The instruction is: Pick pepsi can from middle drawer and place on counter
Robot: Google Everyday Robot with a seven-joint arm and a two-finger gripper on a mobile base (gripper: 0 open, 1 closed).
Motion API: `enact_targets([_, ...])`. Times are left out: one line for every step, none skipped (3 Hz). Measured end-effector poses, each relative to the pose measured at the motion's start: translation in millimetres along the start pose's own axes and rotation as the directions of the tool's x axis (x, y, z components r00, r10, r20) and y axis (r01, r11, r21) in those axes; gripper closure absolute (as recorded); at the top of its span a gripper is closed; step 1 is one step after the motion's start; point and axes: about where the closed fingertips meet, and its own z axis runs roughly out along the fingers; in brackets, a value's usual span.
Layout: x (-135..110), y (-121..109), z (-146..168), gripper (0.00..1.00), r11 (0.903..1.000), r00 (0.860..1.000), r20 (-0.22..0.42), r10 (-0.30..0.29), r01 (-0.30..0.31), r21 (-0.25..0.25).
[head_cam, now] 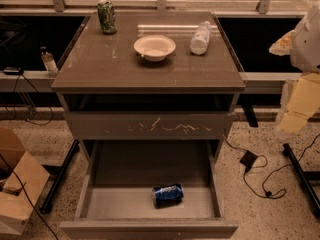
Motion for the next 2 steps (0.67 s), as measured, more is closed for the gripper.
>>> enact_targets([-3.2,0.6,1.9,0.0,1.0,1.0,0.014,0.0,0.0,0.002])
enact_targets([-21.4,14.8,28.4,0.0,0.9988,0.998,0.056,-0.033,0.035,-0.034])
